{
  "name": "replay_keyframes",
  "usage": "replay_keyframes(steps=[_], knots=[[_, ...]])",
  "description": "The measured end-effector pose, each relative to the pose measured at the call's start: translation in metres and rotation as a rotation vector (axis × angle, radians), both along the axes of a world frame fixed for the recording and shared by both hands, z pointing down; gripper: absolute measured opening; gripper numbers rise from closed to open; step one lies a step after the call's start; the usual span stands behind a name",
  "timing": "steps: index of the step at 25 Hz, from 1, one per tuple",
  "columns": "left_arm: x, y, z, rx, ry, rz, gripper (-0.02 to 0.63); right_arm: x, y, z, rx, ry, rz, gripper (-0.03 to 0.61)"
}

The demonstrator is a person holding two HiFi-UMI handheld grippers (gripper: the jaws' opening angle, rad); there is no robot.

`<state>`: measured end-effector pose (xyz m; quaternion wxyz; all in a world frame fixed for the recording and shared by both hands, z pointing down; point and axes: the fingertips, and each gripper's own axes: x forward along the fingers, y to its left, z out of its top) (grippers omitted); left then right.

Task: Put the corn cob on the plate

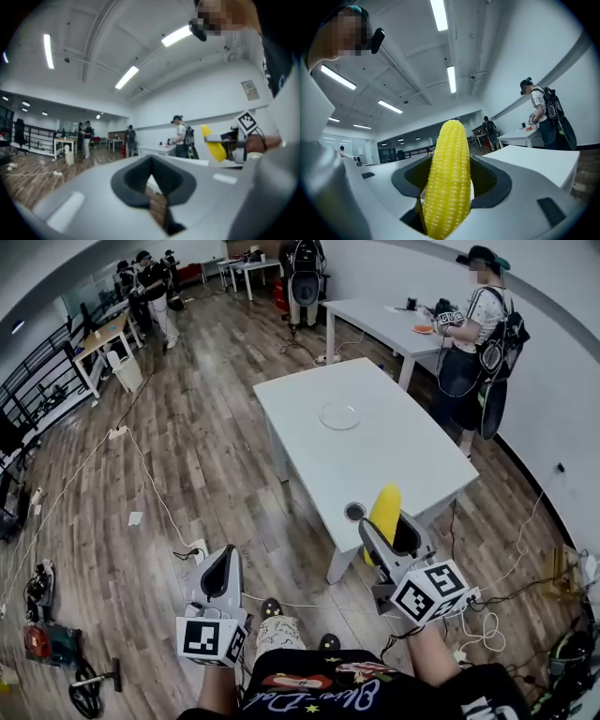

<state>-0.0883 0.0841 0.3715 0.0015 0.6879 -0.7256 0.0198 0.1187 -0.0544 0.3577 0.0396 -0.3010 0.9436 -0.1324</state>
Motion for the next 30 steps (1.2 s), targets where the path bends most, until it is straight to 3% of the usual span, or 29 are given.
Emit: replay_keyframes(steps=[5, 8, 12, 18, 26, 30], knots=[[-0.051, -0.093, 0.004, 0.016, 0.034, 0.084, -0.002, -0.044, -0.068, 0.001, 0.008, 0.017, 0.064, 0.244], [-0.085, -0.153, -0.007, 0.036, -0.003, 0.162, -0.002, -0.074, -0.111, 0.0, 0.01, 0.037, 0.127, 0.244], [-0.131, -0.22, -0.007, 0.043, -0.046, 0.257, -0.002, -0.117, -0.163, -0.012, -0.007, -0.022, 0.207, 0.245], [-0.188, -0.298, -0.001, 0.026, -0.02, 0.362, -0.002, -0.169, -0.212, -0.013, -0.019, -0.035, 0.312, 0.244], [-0.184, -0.4, 0.0, 0.011, -0.044, 0.461, -0.002, -0.163, -0.312, 0.014, -0.05, 0.063, 0.419, 0.245], [-0.175, -0.454, -0.007, 0.015, -0.037, 0.496, -0.002, -0.151, -0.373, 0.061, -0.137, 0.157, 0.45, 0.244]])
